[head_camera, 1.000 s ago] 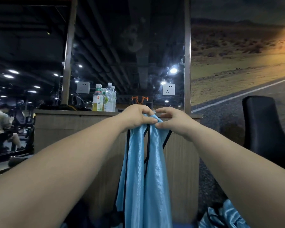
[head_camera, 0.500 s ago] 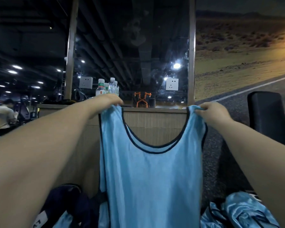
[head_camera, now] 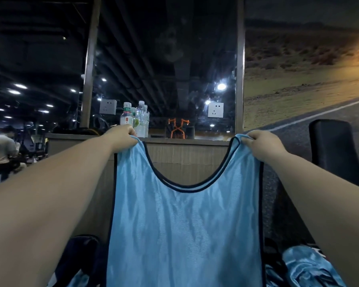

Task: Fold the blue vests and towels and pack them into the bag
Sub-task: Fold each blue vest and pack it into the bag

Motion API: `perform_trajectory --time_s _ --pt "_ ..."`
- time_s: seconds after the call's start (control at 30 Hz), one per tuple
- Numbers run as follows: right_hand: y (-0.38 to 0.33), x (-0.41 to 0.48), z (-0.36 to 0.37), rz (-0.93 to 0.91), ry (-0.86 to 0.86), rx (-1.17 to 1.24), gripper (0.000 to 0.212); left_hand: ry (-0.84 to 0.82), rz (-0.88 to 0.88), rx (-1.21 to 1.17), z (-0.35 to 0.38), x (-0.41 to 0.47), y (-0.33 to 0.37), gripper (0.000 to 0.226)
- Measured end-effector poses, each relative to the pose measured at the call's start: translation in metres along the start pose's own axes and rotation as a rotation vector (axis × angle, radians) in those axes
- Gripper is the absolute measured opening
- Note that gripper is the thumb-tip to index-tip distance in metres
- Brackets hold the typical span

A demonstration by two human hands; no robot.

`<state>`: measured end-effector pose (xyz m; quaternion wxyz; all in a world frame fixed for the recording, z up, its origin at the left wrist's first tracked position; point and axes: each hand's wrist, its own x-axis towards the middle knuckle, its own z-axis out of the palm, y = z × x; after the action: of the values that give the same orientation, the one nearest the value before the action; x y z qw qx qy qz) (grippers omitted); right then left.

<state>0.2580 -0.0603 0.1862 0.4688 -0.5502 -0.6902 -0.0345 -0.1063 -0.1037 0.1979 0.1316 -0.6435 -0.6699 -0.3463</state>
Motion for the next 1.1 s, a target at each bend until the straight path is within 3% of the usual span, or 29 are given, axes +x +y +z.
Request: perform_trajectory --time_s 0.27,0.5,0.67,0.73,0.83,0.93,1.1 --pt "-0.007 0.001 -0.009 -0.023 -0.030 -0.038 0.027 0.057 0.003 0.033 -0.002 -0.002 -0.005 0.018" --pt "-0.009 0.004 -0.013 0.116 0.027 0.004 0.041 0.076 0.008 -0.022 -0.005 -0.005 -0.002 0.008" --pt "-0.028 -0.001 -0.011 0.073 0.010 0.104 0.022 0.044 -0.045 -0.406 -0.001 -0.007 0.018 0.017" --pt "-0.040 -0.005 -0.008 0.051 0.000 0.225 0.024 -0.012 -0.082 -0.570 0.001 -0.008 0.030 0.015" --pt "-0.061 -0.011 0.000 0.053 -0.018 0.467 0.028 -0.066 -0.117 -0.664 0.003 -0.011 0.056 0.013" --pt "-0.083 -0.019 0.009 0.061 -0.147 0.640 0.031 -0.075 -0.156 -0.759 0.009 -0.016 0.083 0.013" --pt "-0.105 -0.033 0.026 -0.033 -0.266 0.677 0.036 -0.116 -0.134 -0.918 0.019 -0.021 0.112 0.005"
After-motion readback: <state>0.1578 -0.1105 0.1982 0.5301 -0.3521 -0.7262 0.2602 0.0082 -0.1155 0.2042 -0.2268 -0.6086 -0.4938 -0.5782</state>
